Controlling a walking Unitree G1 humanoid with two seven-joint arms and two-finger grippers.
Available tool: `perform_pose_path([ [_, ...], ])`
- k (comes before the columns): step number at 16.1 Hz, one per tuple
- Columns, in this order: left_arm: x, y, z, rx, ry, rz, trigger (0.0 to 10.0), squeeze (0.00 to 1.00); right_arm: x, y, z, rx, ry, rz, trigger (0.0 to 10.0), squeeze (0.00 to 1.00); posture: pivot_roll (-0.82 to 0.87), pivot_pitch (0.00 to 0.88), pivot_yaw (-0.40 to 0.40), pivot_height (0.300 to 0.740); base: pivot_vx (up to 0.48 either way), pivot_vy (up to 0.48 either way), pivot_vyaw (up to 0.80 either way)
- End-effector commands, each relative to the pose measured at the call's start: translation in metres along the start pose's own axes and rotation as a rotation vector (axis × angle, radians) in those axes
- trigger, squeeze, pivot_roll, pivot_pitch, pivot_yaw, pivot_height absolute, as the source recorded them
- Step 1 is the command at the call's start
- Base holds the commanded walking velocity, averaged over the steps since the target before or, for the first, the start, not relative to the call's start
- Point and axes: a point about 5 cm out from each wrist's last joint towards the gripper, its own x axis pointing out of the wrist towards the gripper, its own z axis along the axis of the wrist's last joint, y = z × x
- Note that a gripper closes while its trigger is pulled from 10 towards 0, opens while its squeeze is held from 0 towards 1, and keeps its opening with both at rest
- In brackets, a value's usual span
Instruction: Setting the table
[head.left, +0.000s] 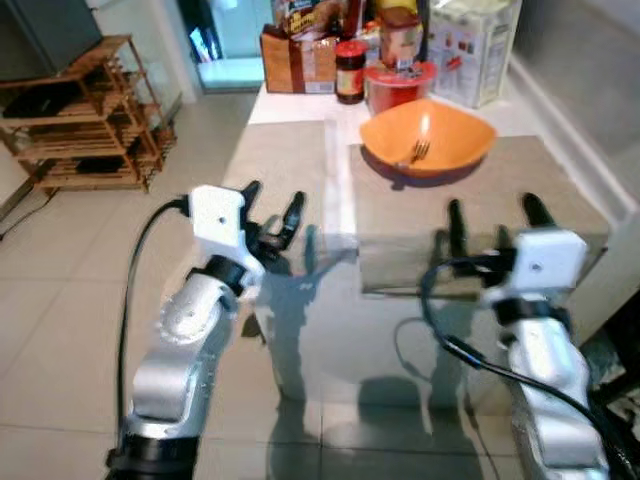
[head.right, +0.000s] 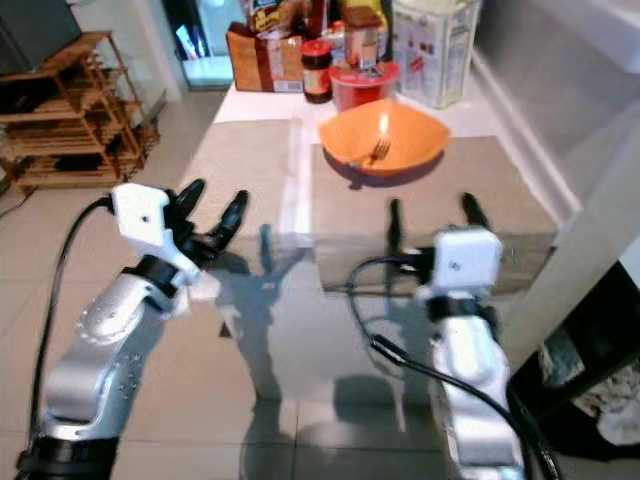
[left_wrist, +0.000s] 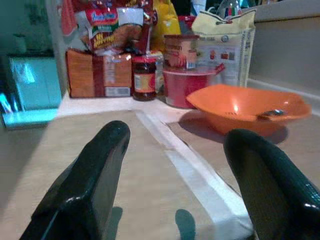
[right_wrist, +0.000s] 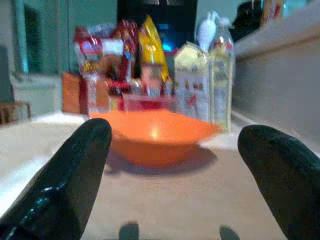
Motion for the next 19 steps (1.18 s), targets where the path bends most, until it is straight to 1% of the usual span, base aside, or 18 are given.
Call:
perform_pose_path([
  [1, 0.003, -0.007, 0.006, 0.008, -0.026, -0.022, 10.0, 0.0, 0.0, -0.005, 0.002, -0.015, 0.01, -0.022, 10.0, 0.0, -0.22, 0.0, 0.118, 0.74, 0.319, 0.356, -0.8],
  [4, 0.004, -0.008, 0.005, 0.011, -0.025, -0.038, 10.0, 0.0, 0.0, -0.005, 0.001, -0.023, 0.011, -0.026, 10.0, 0.0, -0.22, 0.0, 0.121, 0.74, 0.321, 0.356, -0.8],
  [5, 0.004, -0.008, 0.006, 0.027, -0.03, -0.039, 10.0, 0.0, -0.001, -0.005, 0.003, -0.018, -0.012, -0.039, 10.0, 0.0, -0.22, 0.0, 0.122, 0.74, 0.382, 0.0, -0.8],
  [7, 0.005, -0.008, 0.006, 0.019, -0.028, -0.041, 10.0, 0.0, 0.001, -0.004, 0.004, -0.03, -0.023, -0.028, 10.0, 0.0, -0.22, 0.0, 0.123, 0.74, 0.0, 0.0, 0.0],
  [10, 0.009, -0.009, 0.007, 0.033, -0.025, -0.056, 10.0, 0.0, 0.002, -0.004, 0.006, -0.039, -0.037, -0.029, 10.0, 0.0, -0.22, 0.0, 0.123, 0.74, 0.0, 0.0, 0.0],
  [12, 0.01, -0.01, 0.006, 0.033, -0.023, -0.061, 10.0, 0.0, 0.003, -0.003, 0.004, -0.044, -0.019, -0.028, 10.0, 0.0, -0.22, 0.0, 0.125, 0.74, 0.0, 0.0, 0.0],
  [18, 0.012, -0.009, 0.002, 0.038, 0.003, -0.063, 10.0, 0.0, 0.002, -0.003, -0.001, -0.029, -0.004, -0.023, 10.0, 0.0, -0.21, 0.0, 0.119, 0.74, 0.0, 0.0, -0.74],
  [19, 0.009, -0.001, -0.004, 0.032, 0.04, -0.041, 10.0, 0.0, -0.001, -0.001, -0.008, -0.041, 0.032, 0.006, 10.0, 0.0, -0.21, 0.0, 0.12, 0.74, 0.0, 0.0, -0.7],
])
